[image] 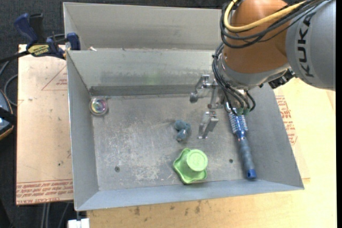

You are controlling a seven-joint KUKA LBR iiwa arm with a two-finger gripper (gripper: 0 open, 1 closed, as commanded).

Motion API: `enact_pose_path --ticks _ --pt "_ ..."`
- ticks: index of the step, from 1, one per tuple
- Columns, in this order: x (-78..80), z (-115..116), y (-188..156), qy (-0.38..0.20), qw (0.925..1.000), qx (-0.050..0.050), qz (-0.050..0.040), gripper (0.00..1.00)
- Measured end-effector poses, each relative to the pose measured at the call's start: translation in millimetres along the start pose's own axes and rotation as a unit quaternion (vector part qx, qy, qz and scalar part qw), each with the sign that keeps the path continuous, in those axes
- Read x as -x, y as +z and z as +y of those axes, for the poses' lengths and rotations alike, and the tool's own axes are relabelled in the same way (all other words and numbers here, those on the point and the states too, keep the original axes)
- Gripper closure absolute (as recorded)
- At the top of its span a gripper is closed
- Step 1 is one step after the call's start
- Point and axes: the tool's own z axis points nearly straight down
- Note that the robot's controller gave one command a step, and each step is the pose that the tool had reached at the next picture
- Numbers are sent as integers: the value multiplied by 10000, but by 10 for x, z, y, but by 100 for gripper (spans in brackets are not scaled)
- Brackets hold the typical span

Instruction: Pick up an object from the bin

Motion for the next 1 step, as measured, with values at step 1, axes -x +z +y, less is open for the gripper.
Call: enact_pose_path --ticks 1 --pt "275 -319 1319 -543 9985 -3 -3 0"
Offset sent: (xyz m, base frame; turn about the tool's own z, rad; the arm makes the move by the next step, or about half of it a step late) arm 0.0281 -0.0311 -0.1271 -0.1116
